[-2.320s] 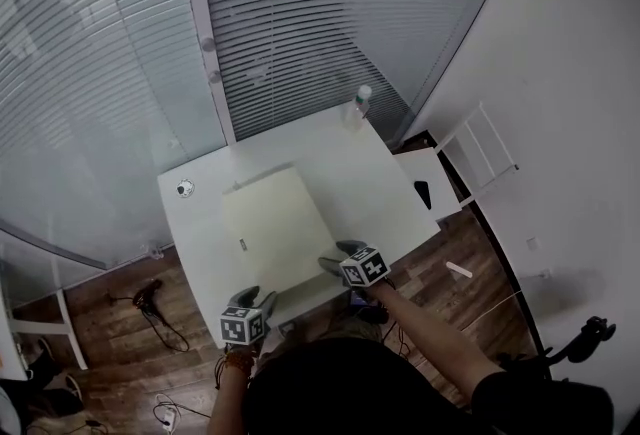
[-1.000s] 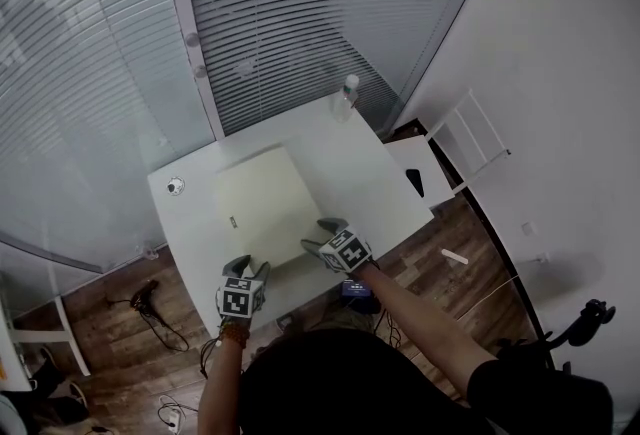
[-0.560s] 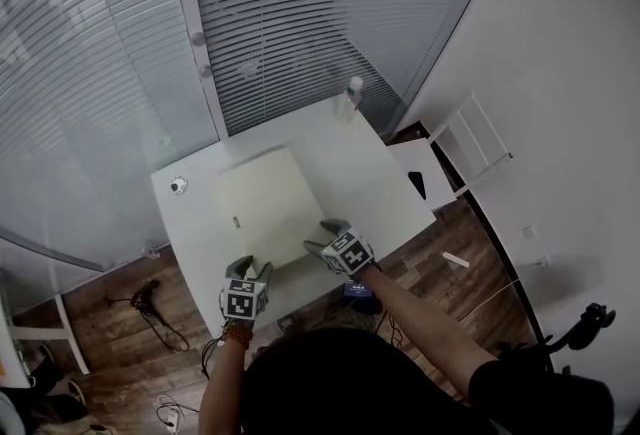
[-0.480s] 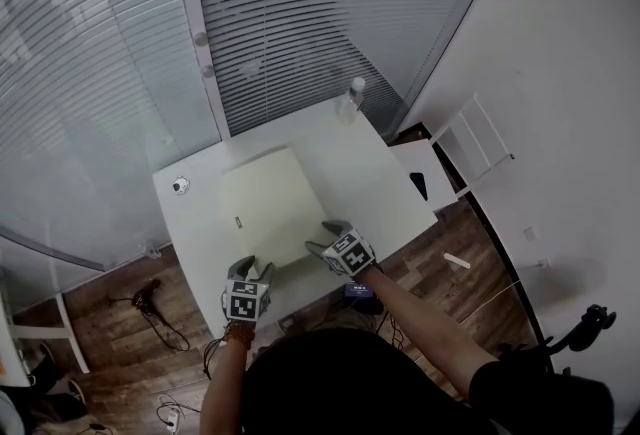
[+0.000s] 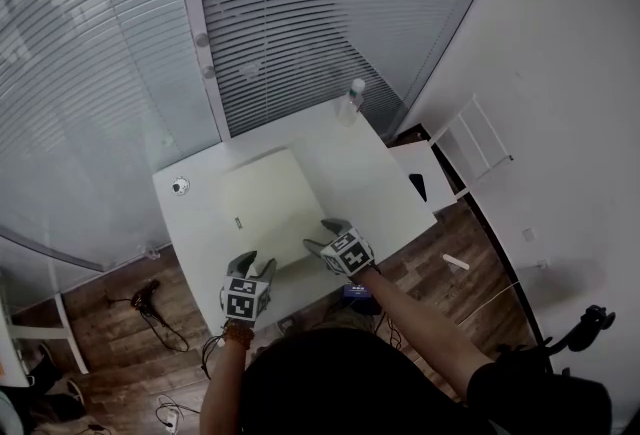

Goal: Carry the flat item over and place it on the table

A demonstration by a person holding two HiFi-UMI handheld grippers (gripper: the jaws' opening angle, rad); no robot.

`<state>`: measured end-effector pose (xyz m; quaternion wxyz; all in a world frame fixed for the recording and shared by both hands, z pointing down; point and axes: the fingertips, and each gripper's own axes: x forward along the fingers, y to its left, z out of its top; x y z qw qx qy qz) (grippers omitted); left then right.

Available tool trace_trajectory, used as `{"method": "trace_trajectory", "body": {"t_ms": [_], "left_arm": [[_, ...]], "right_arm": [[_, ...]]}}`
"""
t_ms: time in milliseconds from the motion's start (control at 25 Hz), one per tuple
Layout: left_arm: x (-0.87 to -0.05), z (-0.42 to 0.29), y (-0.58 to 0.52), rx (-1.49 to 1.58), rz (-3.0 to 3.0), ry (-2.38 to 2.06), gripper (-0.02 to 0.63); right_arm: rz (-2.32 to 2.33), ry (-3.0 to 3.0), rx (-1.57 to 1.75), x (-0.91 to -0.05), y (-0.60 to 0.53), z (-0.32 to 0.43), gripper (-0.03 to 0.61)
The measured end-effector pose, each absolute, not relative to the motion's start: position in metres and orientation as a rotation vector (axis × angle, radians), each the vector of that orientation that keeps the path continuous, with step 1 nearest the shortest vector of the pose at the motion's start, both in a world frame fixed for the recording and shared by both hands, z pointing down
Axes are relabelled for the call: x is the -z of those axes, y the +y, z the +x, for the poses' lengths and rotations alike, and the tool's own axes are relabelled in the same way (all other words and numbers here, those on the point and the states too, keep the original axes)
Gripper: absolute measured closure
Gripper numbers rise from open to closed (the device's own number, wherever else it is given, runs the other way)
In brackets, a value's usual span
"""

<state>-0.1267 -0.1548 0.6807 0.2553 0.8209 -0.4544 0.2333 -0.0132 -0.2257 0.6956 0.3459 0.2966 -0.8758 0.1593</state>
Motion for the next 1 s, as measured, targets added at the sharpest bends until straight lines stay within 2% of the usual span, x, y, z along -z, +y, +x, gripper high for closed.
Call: {"method": "trace_trajectory", "body": {"t_ms": [480, 720, 800, 1000], "left_arm": [[-0.530, -0.135, -0.193, -0.396, 2.499, -1.536, 0.414], [-0.488, -0.142, -0.188, -0.278, 2.539, -1.682, 0.423], [-0.486, -0.148, -0.188, -0.254, 2.527, -1.732, 0.434], [-0.487, -0.157, -0.182, -0.231, 2.504, -1.797, 0.459]], "right_arm": [[0.921, -2.602, -0.130, -0.551, -0.234, -0.056, 0.290], [0.967, -2.720, 0.074, -0.475, -0.215, -0.075, 0.294], [0.978, -2.741, 0.136, -0.458, -0.212, -0.079, 0.369], [0.997, -2.752, 0.196, -0.440, -0.208, -0.082, 0.399]]}}
